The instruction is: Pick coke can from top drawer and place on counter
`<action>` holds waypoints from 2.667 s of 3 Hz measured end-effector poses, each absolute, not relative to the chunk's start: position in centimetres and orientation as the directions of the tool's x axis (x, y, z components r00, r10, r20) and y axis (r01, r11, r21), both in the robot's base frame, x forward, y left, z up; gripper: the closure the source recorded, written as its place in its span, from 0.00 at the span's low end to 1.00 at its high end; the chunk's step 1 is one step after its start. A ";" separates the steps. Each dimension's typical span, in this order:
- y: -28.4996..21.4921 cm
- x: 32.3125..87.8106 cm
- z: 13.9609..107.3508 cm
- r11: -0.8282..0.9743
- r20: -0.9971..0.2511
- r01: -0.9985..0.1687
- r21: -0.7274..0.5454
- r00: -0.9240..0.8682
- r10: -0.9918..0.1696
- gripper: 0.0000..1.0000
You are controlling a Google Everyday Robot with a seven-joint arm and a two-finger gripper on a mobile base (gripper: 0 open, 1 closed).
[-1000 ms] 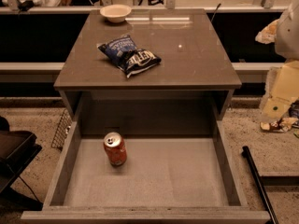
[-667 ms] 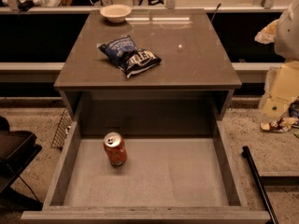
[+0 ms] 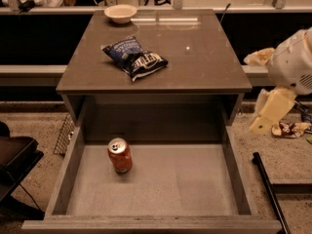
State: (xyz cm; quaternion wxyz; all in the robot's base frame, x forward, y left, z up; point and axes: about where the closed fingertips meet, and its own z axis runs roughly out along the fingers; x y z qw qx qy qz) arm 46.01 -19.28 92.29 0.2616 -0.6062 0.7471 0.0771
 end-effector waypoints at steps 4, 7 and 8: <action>-4.4 46.2 82.5 0.234 -0.909 -0.947 -0.218 0.110 -0.402 0.00; -0.9 47.8 76.9 0.231 -0.933 -0.958 -0.167 0.078 -0.352 0.00; 1.9 48.9 72.8 0.225 -0.944 -0.962 -0.152 0.074 -0.320 0.00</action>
Offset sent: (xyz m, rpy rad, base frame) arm 0.0110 0.1545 -0.1060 0.8073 -0.2567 0.1712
